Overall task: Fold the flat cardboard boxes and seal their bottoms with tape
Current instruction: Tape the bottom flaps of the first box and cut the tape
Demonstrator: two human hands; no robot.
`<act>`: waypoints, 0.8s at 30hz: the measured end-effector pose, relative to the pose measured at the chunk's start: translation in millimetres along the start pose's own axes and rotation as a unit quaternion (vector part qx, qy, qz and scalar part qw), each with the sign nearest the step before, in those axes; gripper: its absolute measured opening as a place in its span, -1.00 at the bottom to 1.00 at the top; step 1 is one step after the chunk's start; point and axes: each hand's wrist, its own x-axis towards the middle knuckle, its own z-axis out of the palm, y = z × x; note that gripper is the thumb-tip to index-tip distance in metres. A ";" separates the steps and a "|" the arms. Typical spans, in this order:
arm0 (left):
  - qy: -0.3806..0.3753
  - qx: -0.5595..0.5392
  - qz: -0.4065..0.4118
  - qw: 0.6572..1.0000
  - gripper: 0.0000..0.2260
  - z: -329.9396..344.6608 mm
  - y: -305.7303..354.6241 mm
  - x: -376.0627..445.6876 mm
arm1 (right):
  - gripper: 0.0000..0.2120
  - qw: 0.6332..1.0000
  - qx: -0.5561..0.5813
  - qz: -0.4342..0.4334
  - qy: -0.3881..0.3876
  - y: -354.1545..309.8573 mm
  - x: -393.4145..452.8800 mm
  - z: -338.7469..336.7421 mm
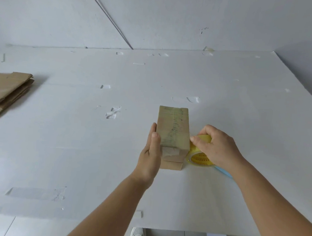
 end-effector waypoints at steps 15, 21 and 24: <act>-0.120 0.121 0.013 0.985 -0.46 -17.8 12.4 21.4 | -0.73 1.000 -0.012 -0.014 -0.011 -1.8 0.2 -6.1; -0.154 0.586 0.264 0.751 -0.22 -11.9 49.1 37.5 | -0.74 0.999 -0.028 -0.028 -0.009 -6.9 0.9 -7.9; -0.235 0.660 0.301 0.647 -0.36 0.3 62.9 53.0 | -0.75 0.998 -0.040 -0.047 -0.004 -9.3 2.0 -6.2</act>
